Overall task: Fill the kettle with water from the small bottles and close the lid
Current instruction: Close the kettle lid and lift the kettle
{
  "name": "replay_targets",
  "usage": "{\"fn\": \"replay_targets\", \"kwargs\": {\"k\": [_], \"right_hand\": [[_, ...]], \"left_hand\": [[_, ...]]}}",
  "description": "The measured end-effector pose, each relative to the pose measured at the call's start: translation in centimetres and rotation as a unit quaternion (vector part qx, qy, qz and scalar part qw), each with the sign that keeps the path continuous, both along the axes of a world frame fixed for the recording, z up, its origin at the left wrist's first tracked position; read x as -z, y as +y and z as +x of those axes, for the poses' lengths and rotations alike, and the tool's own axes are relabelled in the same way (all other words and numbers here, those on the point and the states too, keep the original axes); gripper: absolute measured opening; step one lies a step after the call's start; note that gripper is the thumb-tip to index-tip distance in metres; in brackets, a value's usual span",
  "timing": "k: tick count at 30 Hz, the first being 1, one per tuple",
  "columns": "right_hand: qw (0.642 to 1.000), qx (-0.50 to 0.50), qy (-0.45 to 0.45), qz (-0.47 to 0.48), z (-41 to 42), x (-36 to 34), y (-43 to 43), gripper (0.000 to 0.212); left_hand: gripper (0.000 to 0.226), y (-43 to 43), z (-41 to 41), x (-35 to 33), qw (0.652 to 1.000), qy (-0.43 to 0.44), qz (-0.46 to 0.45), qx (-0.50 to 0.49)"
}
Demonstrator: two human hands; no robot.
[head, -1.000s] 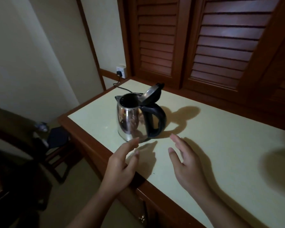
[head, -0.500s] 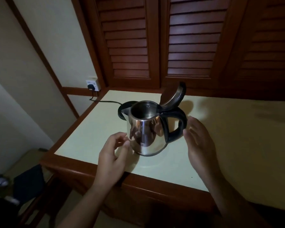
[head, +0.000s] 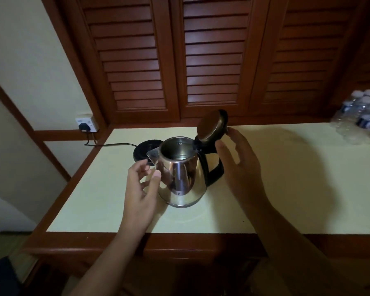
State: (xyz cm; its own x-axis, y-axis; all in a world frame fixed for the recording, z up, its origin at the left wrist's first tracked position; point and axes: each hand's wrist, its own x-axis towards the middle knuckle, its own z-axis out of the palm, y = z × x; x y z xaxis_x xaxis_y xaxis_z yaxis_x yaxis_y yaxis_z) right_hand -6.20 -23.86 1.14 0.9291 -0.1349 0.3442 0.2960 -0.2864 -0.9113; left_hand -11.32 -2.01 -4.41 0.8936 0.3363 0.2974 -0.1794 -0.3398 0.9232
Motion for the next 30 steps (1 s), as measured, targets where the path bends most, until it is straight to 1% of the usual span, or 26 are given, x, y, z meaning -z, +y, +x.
{"fn": "replay_targets", "kwargs": {"k": [2,5,8,10,12,14,18,20,21,25,27,30], "right_hand": [[1.0,0.016,-0.003,0.01,-0.2,-0.7,0.7,0.049],[0.999,0.013,-0.032,0.025,-0.6,-1.5,1.4,0.04],[0.996,0.016,-0.09,-0.01,-0.7,-2.2,2.0,0.029],[0.99,0.015,-0.13,-0.045,-0.3,-2.4,2.5,0.029],[0.985,0.006,-0.138,-0.105,0.3,-2.6,3.1,0.037],[0.969,-0.012,-0.146,-0.198,0.8,-2.9,3.6,0.043],[0.916,-0.069,-0.181,-0.352,0.8,-3.2,4.5,0.042],[0.889,-0.08,-0.161,-0.421,0.7,-3.0,4.8,0.043],[0.881,-0.084,-0.151,-0.44,0.6,-2.8,4.9,0.043],[0.886,-0.102,-0.133,-0.432,0.5,-2.8,5.1,0.042],[0.88,-0.105,-0.129,-0.445,0.4,-3.1,5.3,0.044],[0.866,-0.093,-0.165,-0.463,0.2,-3.2,6.0,0.046]], "left_hand": [[0.039,0.2,0.2,0.1,1.0,0.002,0.0,0.005],[0.041,0.7,0.3,0.1,1.0,0.013,-0.007,0.01],[0.04,1.0,0.3,0.3,1.0,0.01,-0.017,0.017],[0.04,0.9,0.2,0.3,1.0,0.009,-0.015,0.02],[0.04,0.8,0.1,0.3,1.0,0.009,-0.012,0.022],[0.041,0.9,0.1,0.4,1.0,0.007,-0.01,0.024],[0.042,1.3,-0.1,0.2,1.0,0.011,-0.01,0.025],[0.041,1.4,-0.4,0.0,0.999,0.017,-0.008,0.026],[0.041,1.5,-0.5,-0.1,0.999,0.019,-0.008,0.027],[0.04,1.8,-0.6,0.0,0.999,0.034,0.001,0.04],[0.041,1.7,-0.6,0.0,0.998,0.041,0.011,0.049],[0.038,1.4,-0.6,0.0,0.997,0.051,0.02,0.063]]}}
